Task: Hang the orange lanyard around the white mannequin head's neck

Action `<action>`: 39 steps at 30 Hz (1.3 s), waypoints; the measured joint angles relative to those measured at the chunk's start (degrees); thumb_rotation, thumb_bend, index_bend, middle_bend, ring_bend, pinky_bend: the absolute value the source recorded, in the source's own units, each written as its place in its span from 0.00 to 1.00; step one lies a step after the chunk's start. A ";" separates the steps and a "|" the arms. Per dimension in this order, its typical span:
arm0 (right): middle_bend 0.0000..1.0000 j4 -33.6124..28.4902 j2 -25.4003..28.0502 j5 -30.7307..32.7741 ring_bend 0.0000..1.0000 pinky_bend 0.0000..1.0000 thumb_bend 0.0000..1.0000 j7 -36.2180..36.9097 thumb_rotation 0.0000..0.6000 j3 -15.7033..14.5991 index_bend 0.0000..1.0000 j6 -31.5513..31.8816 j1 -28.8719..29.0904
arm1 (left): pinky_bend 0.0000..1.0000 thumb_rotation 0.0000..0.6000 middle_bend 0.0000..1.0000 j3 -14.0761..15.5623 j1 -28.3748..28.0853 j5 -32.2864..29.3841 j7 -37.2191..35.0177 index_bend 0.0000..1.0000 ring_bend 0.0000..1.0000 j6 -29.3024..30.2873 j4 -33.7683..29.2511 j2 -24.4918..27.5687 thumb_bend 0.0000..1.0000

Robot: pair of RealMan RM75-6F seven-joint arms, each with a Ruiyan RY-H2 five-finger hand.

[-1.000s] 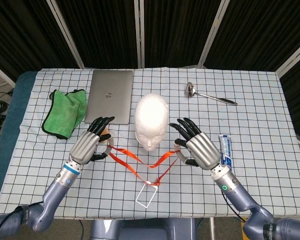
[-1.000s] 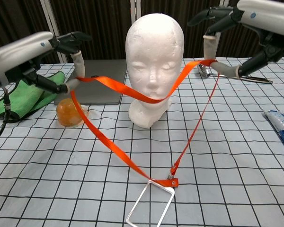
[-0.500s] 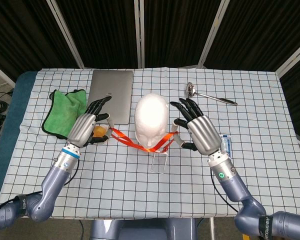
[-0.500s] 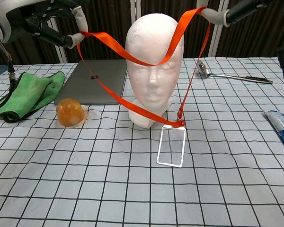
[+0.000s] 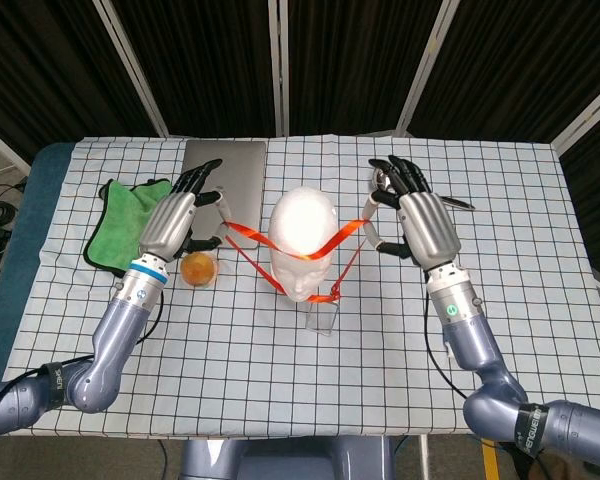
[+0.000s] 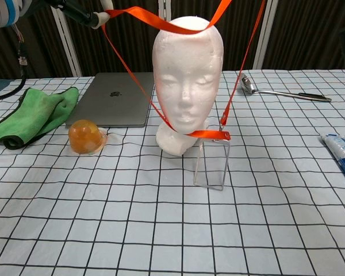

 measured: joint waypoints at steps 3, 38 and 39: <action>0.12 1.09 0.53 5.94 0.00 0.00 0.45 0.52 1.00 2.22 0.72 -1.65 1.20 | 0.00 1.00 0.00 -1.30 -2.09 -5.85 2.64 0.71 0.00 -0.25 0.80 0.06 0.49; 0.00 32.16 -6.86 25.78 0.00 0.00 0.00 -1.00 1.00 -0.90 0.03 -18.47 12.65 | 0.00 1.00 0.00 -1.32 -14.61 -24.47 4.52 0.00 0.00 -10.01 23.33 -8.24 0.00; 0.00 32.45 -6.97 25.54 0.00 0.00 0.00 -1.08 1.00 -1.14 0.03 -18.50 12.71 | 0.00 1.00 0.00 -1.18 -14.61 -24.56 4.59 0.00 0.00 -10.47 23.35 -8.13 0.00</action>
